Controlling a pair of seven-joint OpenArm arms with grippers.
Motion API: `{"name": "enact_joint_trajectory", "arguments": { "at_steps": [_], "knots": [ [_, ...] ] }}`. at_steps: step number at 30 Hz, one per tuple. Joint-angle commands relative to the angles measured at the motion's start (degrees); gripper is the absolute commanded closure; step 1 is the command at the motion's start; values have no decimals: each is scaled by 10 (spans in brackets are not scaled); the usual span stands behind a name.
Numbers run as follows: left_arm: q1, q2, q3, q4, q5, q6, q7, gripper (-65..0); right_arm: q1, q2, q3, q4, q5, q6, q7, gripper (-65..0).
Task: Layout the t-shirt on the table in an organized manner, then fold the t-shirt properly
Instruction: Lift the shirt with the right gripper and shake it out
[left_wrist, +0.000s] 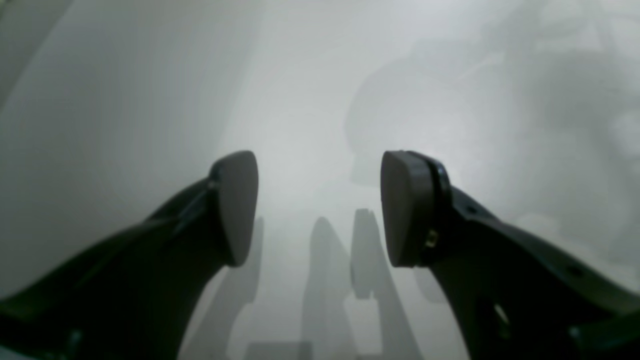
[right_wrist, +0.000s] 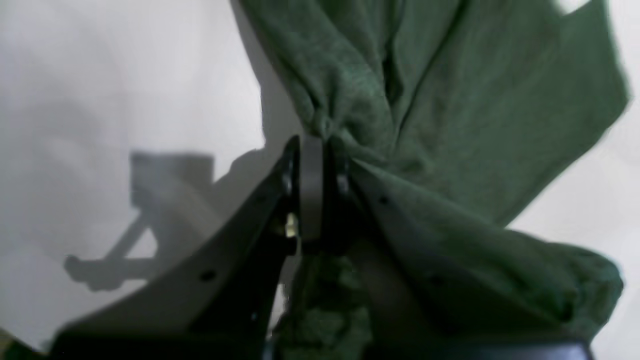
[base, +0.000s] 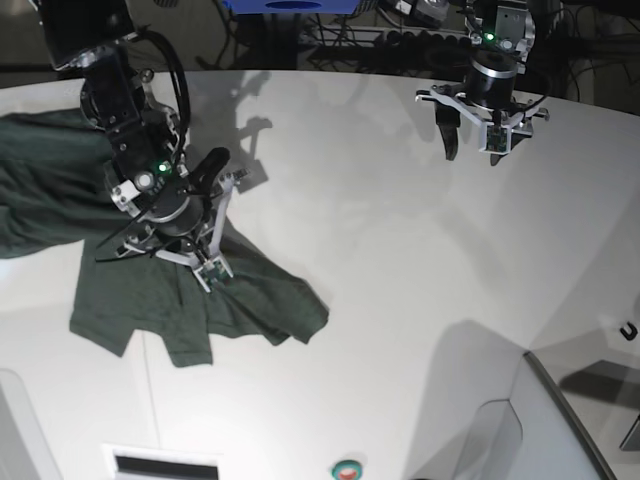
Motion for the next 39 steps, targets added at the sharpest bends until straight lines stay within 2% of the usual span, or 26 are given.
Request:
{"name": "enact_joint_trajectory", "arguments": {
  "at_steps": [1,5,9,12,14,17,18,20,25,27,31,35,39],
  "knots": [
    [0,-3,-2,8,2,2,-13,-364,11,5,3,31,-2,-1,2,-5],
    [0,-3,-3,8,2,2,-13,-364,54,32,21,59,-3,-1,-18,-6],
    [1,-3,-3,8,3,2,-13,-364,118,34,118,52,-2,-1,-21,-6],
    [1,-3,-3,8,3,2,-13,-364,185,34,193,-19,-2,-1,-15,-14],
    [0,-3,-3,8,1,2,-13,-364,237,32,239,-122,-2,-1,4,-83],
    [0,-3,-3,8,1,2,-13,-364,294,34,261,-284,-3,-1,12,-326],
    [0,-3,-3,8,1,2,-13,-364,295,35,263,-299,-3,-1,10,-369],
    [0,-3,-3,8,1,2,-13,-364,272,35,265,-280,-3,-1,6,-372],
    [-1,-3,-3,8,1,2,-13,-364,140,28,261,-120,-3,-1,-1,-363],
    [-1,-3,-3,8,1,2,-13,-364,98,15,262,-88,-2,-1,-1,-363],
    [-2,-3,-2,8,1,2,-13,-364,40,5,260,-100,-2,-1,4,-362],
    [-9,-2,3,8,1,2,-13,-364,11,-17,260,-128,-1,-1,44,-362],
    [-9,-2,3,8,1,2,-13,-364,-1,-24,260,-169,-1,-1,47,-362]
  ]
}}
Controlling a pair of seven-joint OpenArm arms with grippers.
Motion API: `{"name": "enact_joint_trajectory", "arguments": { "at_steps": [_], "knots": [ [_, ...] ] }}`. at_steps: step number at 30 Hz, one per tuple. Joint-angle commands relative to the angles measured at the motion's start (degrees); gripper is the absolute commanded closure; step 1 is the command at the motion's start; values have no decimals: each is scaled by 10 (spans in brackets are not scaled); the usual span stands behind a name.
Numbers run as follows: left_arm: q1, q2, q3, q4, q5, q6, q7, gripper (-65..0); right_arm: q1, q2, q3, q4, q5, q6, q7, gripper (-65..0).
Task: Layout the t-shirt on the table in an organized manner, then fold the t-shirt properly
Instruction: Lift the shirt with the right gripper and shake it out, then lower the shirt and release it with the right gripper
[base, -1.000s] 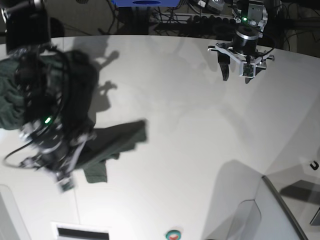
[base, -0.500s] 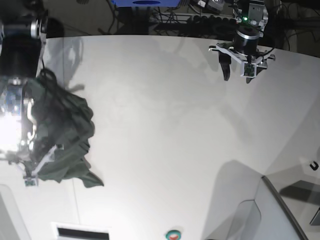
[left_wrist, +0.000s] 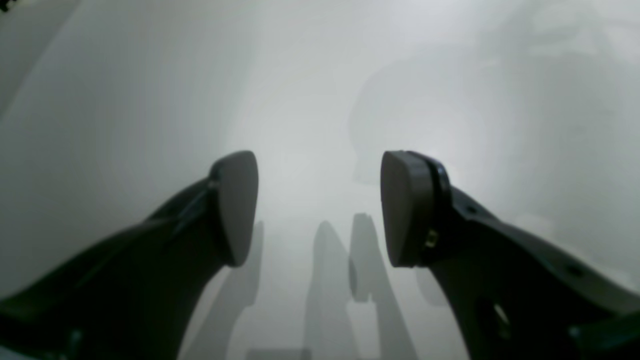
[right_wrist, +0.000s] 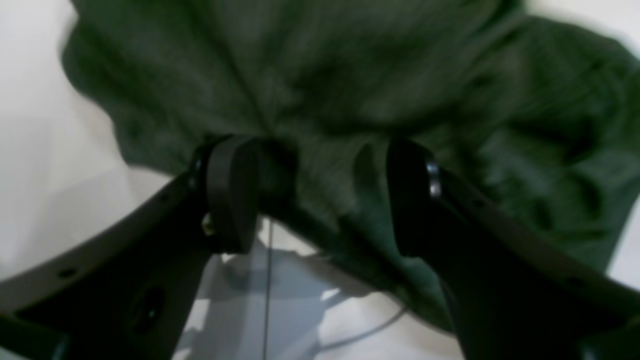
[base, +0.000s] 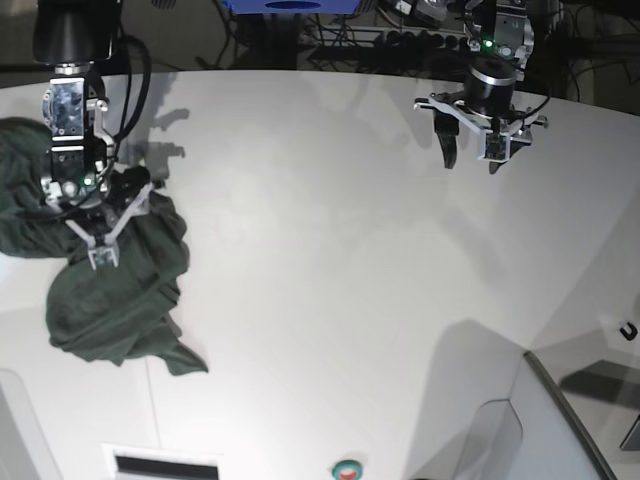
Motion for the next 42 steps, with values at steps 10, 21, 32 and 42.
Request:
{"name": "enact_joint_trajectory", "arguments": {
  "at_steps": [10,21,32,42],
  "knots": [
    [3,-2,-4,8,5,2,-14,-364,-123,20,-4,65,-2,-2,7,-362],
    [-2,-3,-4,8,6,2,-14,-364,-189,71,1,209,-3,-2,-55,-362],
    [-5,-2,22,14,5,2,-14,-364,-21,49,-48,207,-1,-2,-51,-362],
    [16,-3,-31,8,1,2,-14,-364,174,20,-102,-93,-3,-3,13,-362]
  ]
}}
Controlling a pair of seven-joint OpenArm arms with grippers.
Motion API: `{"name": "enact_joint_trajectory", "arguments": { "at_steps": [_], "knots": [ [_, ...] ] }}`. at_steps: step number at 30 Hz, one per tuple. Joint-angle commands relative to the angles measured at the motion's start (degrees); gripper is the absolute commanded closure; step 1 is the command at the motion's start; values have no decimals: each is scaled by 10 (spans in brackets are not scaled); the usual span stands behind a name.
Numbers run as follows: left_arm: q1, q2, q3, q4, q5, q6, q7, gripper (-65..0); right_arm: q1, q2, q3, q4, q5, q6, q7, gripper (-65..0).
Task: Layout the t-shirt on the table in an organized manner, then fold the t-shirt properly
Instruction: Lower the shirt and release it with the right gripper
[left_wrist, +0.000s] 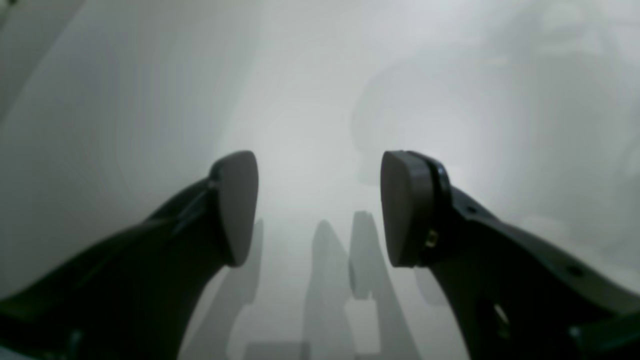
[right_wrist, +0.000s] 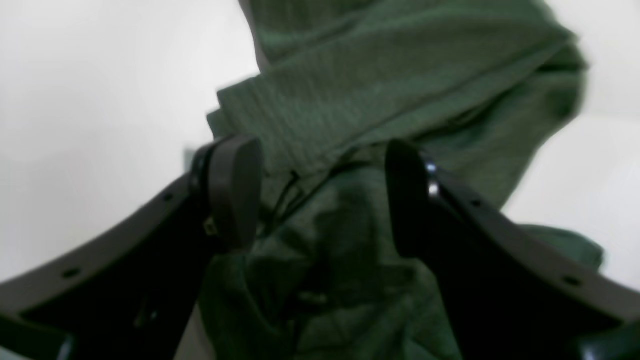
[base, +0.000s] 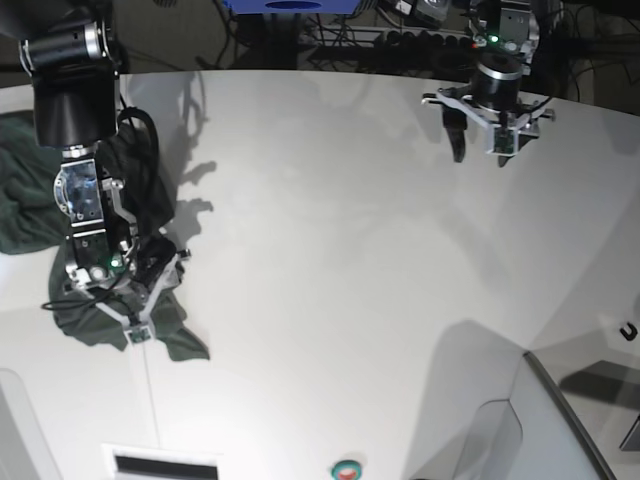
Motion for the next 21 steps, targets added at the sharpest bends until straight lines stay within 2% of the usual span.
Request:
{"name": "enact_joint_trajectory", "arguments": {
  "at_steps": [1,6,12,14,17,18,21],
  "knots": [
    [4,-4,-11,7,0,2,-13,-364,12,7,2,-2,-4,-3,16,-362],
    [3,-4,-34,-23,0,2,-13,-364,16,-13,2,-45,-4,-3,42,-362],
    [2,-4,-33,-24,0,2,-13,-364,26,-18,0,-92,-3,-3,72,-348],
    [1,-4,-33,-24,0,2,-13,-364,26,-25,-1,-92,-3,-3,74,-272],
    [0,-4,-33,-24,0,2,-13,-364,26,-27,-1,-92,-3,-3,72,-47],
    [0,-4,-33,-24,0,2,-13,-364,26,-27,-1,-92,-3,-3,72,0],
    [0,-4,-33,-24,0,2,-13,-364,18,-28,-2,-72,-3,-3,70,-11]
  ]
}}
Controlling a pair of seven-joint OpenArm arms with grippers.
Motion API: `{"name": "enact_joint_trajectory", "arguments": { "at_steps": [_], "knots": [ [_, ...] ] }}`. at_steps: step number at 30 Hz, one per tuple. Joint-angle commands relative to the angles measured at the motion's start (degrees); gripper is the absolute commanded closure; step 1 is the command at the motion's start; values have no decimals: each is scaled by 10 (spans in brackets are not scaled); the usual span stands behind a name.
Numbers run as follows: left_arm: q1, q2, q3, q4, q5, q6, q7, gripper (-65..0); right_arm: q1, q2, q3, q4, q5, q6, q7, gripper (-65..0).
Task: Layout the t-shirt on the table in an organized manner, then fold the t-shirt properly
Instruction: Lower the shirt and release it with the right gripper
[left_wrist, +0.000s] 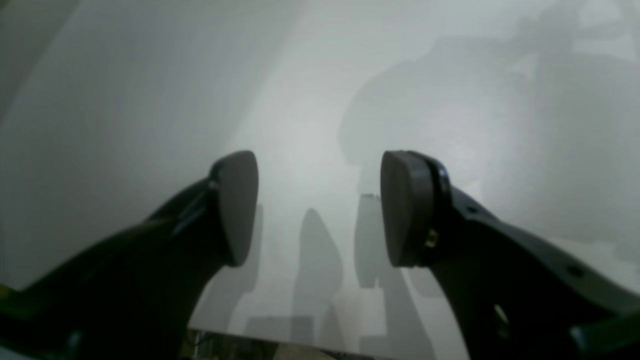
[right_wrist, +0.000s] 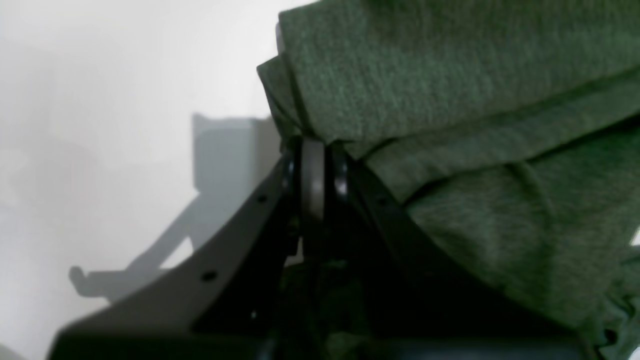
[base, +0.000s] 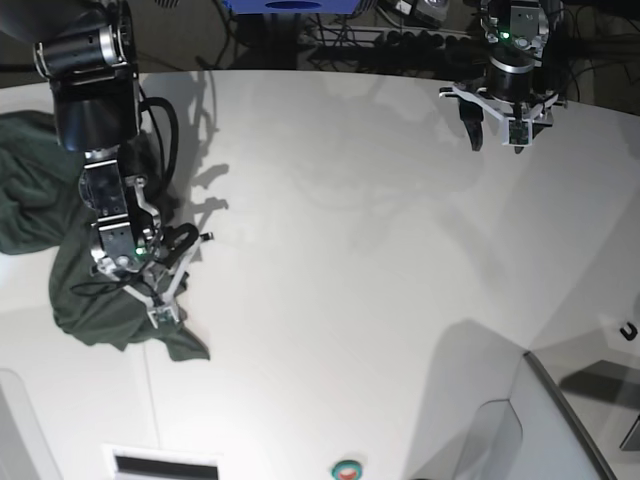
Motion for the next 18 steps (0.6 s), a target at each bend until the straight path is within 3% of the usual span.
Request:
{"name": "enact_joint_trajectory", "arguments": {
  "at_steps": [1,9,15,18],
  "knots": [
    [0,-5,-3,8,1,2,-13,-364,4,4,1,27,0,-3,9,0],
    [-1,-5,-3,8,1,2,-13,-364,25,8,0,84,-1,-3,8,0],
    [-1,-4,-2,9,1,2,-13,-364,155,28,0,-27,-2,-3,16,0],
    [-1,-2,-3,9,1,2,-13,-364,227,34,6,-123,-2,-4,82,0]
  ]
}}
